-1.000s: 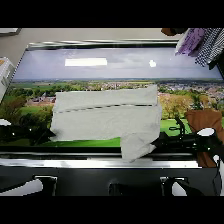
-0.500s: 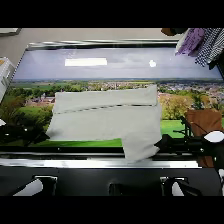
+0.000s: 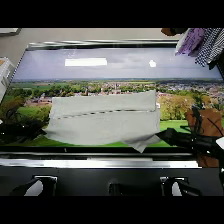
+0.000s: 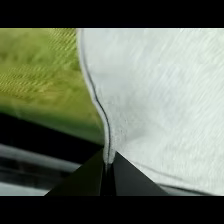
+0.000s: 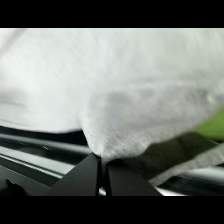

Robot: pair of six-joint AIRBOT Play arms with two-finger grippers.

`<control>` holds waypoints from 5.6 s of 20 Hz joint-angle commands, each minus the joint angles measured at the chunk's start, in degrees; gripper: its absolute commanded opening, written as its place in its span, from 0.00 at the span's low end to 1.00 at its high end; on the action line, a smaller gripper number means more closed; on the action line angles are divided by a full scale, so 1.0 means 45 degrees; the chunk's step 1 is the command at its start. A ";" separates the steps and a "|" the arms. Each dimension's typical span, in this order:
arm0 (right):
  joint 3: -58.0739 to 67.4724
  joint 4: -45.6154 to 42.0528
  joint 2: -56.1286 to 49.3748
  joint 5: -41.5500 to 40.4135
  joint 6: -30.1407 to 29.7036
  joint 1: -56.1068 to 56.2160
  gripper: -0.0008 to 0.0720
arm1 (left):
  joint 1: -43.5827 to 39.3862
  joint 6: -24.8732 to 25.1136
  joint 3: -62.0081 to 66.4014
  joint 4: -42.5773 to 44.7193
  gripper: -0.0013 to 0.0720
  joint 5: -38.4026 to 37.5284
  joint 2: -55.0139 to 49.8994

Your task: Fold the clothes and pants, and hang the long-sleeved shirts on hangers.

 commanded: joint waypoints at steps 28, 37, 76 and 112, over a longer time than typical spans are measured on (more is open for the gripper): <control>0.8908 0.0005 -1.2347 -0.5945 0.0267 0.3172 0.47 | -0.1991 -0.0665 1.1026 0.0355 0.54 0.2880 -1.0715; 1.0511 -0.1719 -1.3002 -0.1428 0.0335 -0.0233 0.86 | -0.1967 -0.0665 1.1472 0.2254 0.63 0.0957 -0.8578; 1.5144 -0.7548 -0.8670 0.3478 0.3599 0.2176 0.05 | -1.4188 -0.4007 1.3158 -0.8000 0.04 0.7325 -1.3833; 1.5140 -0.5032 -1.3935 -0.5343 0.8806 1.1725 0.06 | -0.3269 -0.1962 1.4751 0.1049 0.04 -0.4692 -0.6057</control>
